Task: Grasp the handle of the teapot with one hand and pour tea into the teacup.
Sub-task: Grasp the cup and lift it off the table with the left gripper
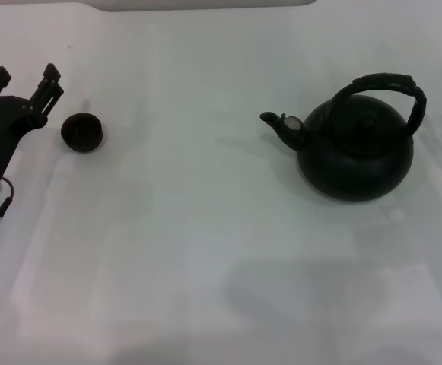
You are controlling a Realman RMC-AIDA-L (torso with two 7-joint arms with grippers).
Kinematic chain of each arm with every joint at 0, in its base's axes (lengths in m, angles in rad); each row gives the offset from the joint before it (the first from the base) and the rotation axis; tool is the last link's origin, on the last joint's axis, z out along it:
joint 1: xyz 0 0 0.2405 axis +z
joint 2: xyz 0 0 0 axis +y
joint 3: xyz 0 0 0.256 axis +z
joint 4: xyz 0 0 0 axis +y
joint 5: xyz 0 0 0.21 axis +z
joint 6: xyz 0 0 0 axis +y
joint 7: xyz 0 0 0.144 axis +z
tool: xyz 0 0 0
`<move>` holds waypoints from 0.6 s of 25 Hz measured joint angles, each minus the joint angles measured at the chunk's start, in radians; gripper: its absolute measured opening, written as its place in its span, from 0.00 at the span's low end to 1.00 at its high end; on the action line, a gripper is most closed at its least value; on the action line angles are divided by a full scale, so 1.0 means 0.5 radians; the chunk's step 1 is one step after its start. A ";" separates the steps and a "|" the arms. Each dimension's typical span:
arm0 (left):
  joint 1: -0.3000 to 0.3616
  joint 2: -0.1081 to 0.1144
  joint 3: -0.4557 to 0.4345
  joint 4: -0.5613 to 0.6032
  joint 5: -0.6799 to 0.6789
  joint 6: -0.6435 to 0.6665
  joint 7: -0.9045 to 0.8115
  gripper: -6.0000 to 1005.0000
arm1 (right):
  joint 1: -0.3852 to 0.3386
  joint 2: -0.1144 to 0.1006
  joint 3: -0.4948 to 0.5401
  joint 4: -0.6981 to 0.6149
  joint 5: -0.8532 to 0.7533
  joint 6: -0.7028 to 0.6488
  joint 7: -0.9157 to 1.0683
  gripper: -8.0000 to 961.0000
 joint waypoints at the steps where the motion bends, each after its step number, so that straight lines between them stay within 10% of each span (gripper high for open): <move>1: 0.000 0.000 0.000 0.000 0.000 0.000 -0.001 0.87 | 0.000 0.000 0.000 0.000 0.000 0.000 0.000 0.89; 15: 0.007 0.000 0.000 0.005 0.000 0.001 -0.006 0.87 | 0.000 0.000 0.001 0.000 0.003 0.000 0.001 0.89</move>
